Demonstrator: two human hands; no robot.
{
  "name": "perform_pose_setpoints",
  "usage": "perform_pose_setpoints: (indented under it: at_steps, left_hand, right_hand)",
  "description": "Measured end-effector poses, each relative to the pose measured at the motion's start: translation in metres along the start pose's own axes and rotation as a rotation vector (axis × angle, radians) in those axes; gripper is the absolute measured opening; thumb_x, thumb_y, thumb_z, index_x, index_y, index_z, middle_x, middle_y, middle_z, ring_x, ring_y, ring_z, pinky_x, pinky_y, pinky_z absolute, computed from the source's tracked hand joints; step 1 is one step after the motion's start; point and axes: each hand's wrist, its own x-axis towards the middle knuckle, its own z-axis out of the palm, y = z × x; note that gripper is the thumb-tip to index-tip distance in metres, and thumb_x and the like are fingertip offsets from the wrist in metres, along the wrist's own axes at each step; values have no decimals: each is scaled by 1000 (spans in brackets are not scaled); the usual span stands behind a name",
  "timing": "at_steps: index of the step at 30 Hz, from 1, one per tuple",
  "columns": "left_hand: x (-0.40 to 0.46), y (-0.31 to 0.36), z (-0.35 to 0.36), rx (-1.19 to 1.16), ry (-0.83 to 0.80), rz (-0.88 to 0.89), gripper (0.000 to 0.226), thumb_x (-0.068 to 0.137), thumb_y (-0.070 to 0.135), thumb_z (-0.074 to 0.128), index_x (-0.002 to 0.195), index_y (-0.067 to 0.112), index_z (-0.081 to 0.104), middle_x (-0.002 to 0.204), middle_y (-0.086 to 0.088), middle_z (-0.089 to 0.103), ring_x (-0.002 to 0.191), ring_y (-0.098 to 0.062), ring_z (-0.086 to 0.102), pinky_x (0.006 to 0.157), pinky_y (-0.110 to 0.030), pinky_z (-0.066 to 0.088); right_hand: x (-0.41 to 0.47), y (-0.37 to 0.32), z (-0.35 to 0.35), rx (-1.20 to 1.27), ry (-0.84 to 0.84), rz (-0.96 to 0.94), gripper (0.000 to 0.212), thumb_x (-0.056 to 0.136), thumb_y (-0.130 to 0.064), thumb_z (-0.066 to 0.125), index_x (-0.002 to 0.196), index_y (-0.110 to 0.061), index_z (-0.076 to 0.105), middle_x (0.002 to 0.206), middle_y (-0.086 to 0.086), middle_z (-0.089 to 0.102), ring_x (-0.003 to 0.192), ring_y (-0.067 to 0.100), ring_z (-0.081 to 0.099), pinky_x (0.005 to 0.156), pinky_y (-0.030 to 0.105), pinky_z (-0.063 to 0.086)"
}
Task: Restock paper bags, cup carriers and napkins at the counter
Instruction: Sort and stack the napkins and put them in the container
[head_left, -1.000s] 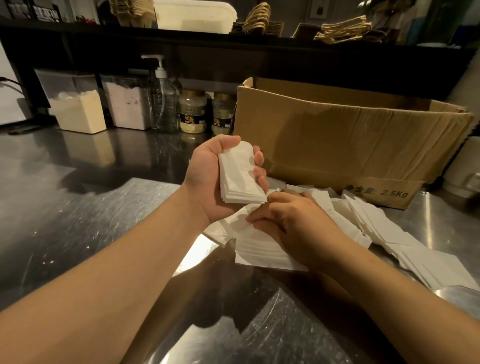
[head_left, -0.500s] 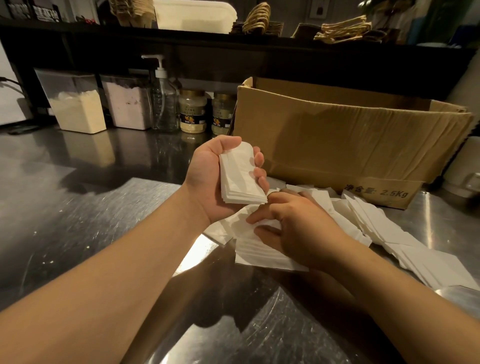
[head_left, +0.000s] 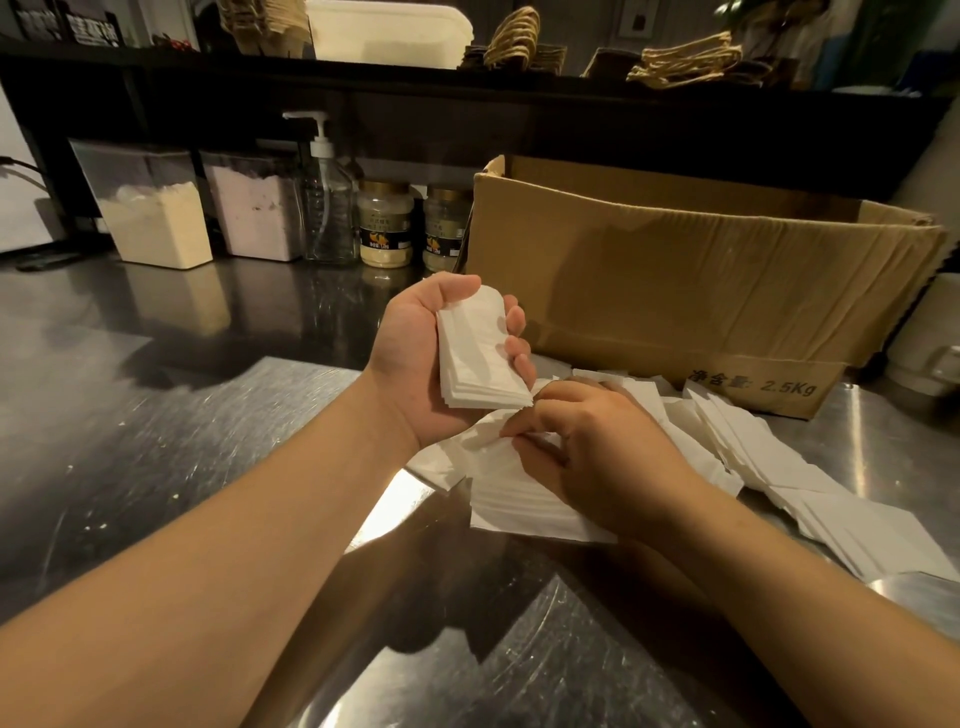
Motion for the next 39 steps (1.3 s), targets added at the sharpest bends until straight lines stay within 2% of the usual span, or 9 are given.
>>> perform_pose_setpoints:
  at_steps: [6, 9, 12, 17, 21, 26, 31, 36, 39]
  left_hand:
    - [0, 3, -2, -44, -18, -7, 51, 78, 37, 61, 124, 15, 53, 94, -4, 60, 73, -16, 53, 69, -30, 50]
    - [0, 2, -2, -52, -22, -15, 51, 80, 37, 61, 125, 15, 52, 94, -5, 60, 74, -17, 53, 69, -30, 50]
    - [0, 2, -1, -44, -10, -31, 51, 81, 39, 61, 125, 14, 53, 95, -5, 60, 74, -17, 54, 68, -30, 51]
    - [0, 3, -2, -8, -12, -41, 56, 76, 36, 67, 126, 15, 52, 98, -5, 59, 78, -18, 55, 72, -31, 51]
    - [0, 3, -1, 54, 8, -29, 57, 74, 35, 66, 126, 16, 52, 98, -6, 62, 77, -18, 56, 70, -32, 53]
    - [1, 5, -2, 49, 19, -30, 54, 76, 34, 65, 125, 16, 52, 96, -6, 61, 75, -17, 55, 73, -32, 50]
    - [1, 5, -4, 47, 25, -17, 54, 75, 34, 64, 125, 17, 51, 95, -5, 60, 75, -16, 54, 71, -31, 51]
    - [2, 5, -6, 20, 18, -12, 54, 76, 33, 64, 126, 16, 51, 97, -5, 59, 76, -16, 53, 71, -31, 50]
    - [1, 5, -5, 30, 19, -5, 56, 78, 32, 63, 129, 15, 50, 99, -6, 59, 77, -18, 54, 72, -32, 50]
  right_hand:
    - [-5, 9, -20, 25, 65, 43, 13, 89, -27, 69, 101, -32, 67, 102, -22, 55, 97, 3, 48, 91, 27, 37]
    - [-6, 10, -21, 24, 10, 15, 27, 88, -21, 75, 110, -35, 69, 110, -22, 55, 103, 1, 47, 94, 27, 41]
    - [-6, 11, -18, 26, -19, -23, 22, 88, -28, 77, 107, -38, 74, 117, -16, 61, 108, 5, 50, 92, 27, 44]
    - [-10, 10, -29, 167, 31, 25, 16, 88, -40, 64, 103, -39, 70, 102, -16, 64, 96, 8, 55, 80, 32, 51]
    - [-13, 2, -40, 559, -92, 91, 30, 92, -16, 69, 100, -42, 56, 82, -5, 65, 75, 17, 62, 61, 30, 57]
    - [-12, -2, -48, 676, -190, 127, 27, 92, -5, 57, 93, -25, 75, 93, -21, 69, 93, 2, 65, 75, 13, 51]
    - [-12, -3, -52, 716, -268, 114, 44, 94, 11, 52, 103, -26, 74, 107, -21, 70, 106, 2, 65, 87, 16, 53]
    - [-13, 2, -45, 484, -131, -23, 19, 87, -18, 75, 102, -30, 74, 97, -18, 66, 91, 10, 66, 74, 20, 55]
    - [-11, 7, -45, 584, 19, -25, 13, 84, -42, 71, 92, -32, 74, 102, -8, 55, 101, 18, 55, 84, 29, 53]
